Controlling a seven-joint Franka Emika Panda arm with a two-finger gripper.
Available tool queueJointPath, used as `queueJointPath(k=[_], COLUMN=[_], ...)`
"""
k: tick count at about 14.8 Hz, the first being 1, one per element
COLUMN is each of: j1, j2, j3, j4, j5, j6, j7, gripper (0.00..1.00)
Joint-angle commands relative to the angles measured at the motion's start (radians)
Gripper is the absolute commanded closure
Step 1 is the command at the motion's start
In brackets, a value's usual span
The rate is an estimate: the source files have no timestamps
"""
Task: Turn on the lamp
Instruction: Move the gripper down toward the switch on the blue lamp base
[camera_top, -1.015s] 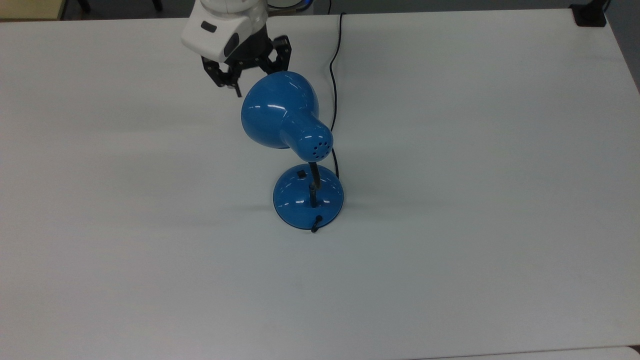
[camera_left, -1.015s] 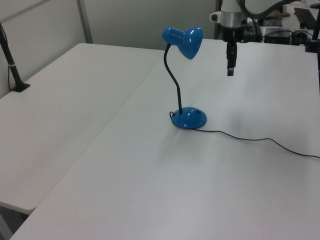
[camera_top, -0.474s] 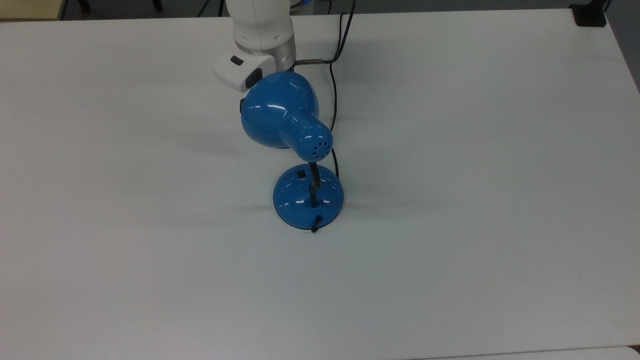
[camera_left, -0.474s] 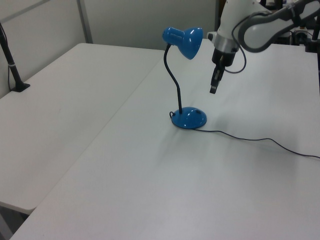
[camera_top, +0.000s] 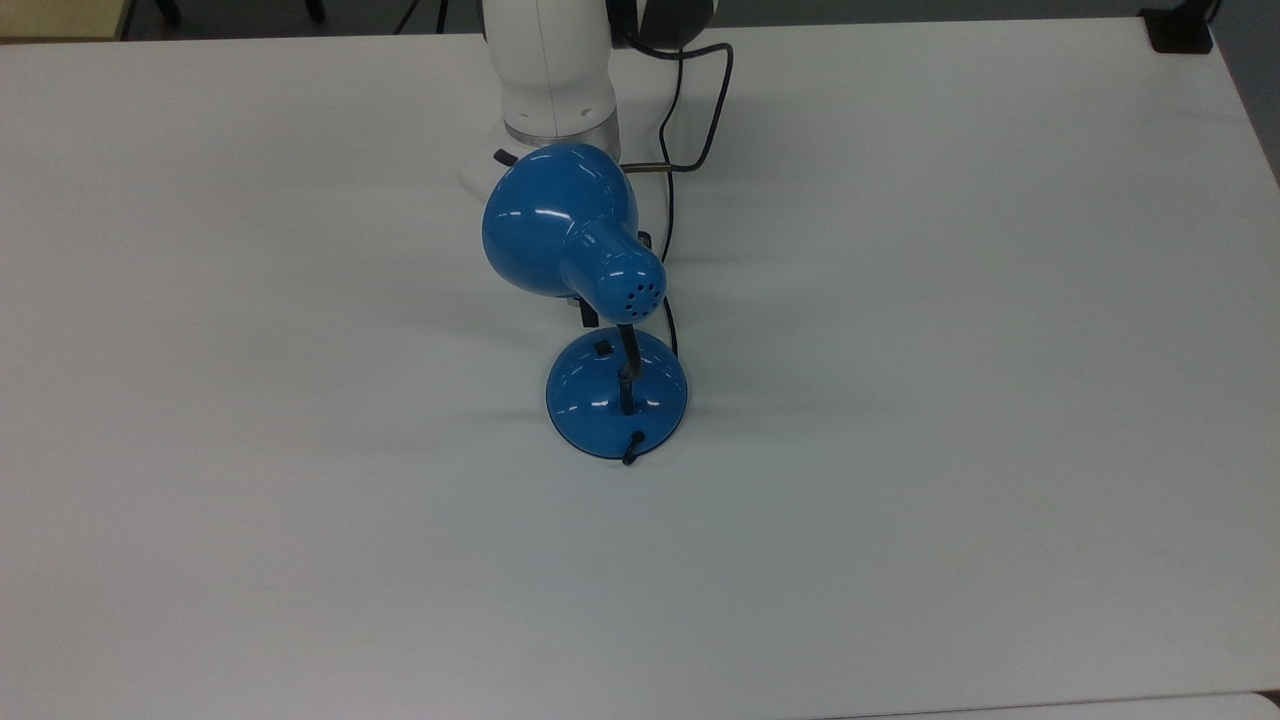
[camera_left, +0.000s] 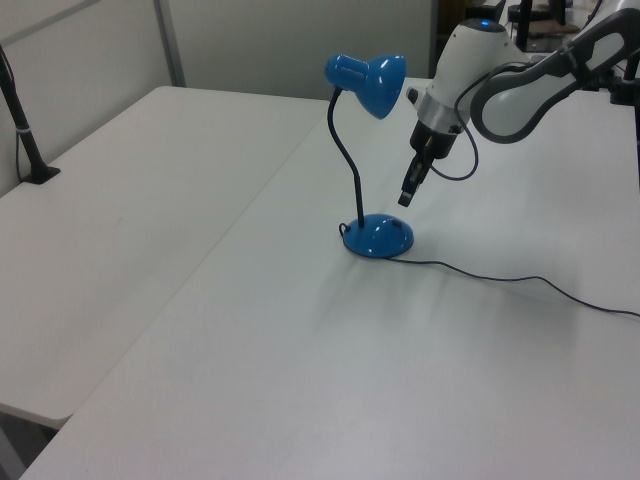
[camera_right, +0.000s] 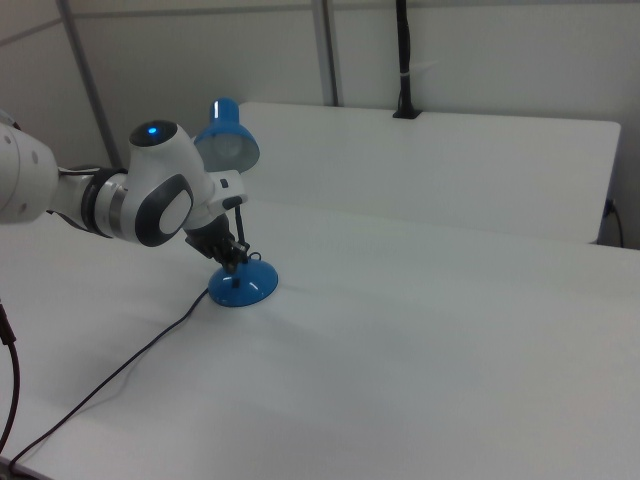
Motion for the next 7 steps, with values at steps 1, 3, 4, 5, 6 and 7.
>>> queueJointPath(k=[1, 3, 4, 5, 6, 7], j1=[0.029, 0.029, 0.032, 0.034, 0.034, 0.035], j2=[0.02, 0.026, 0.037, 0.049, 0.052, 0.052], j3=[-0.006, -0.006, -0.006, -0.006, -0.006, -0.006], j4=[-0.005, -0.005, -0.005, 0.001, 0.001, 0.001], j5=[0.015, 0.015, 0.014, 0.015, 0.014, 0.014], j6=[0.032, 0.066, 0.07, 0.073, 0.073, 0.073], j7=[0.022, 0.027, 0.027, 0.029, 0.035, 0.039], gripper=[1.0, 1.0, 1.0, 1.0, 1.0, 1.0])
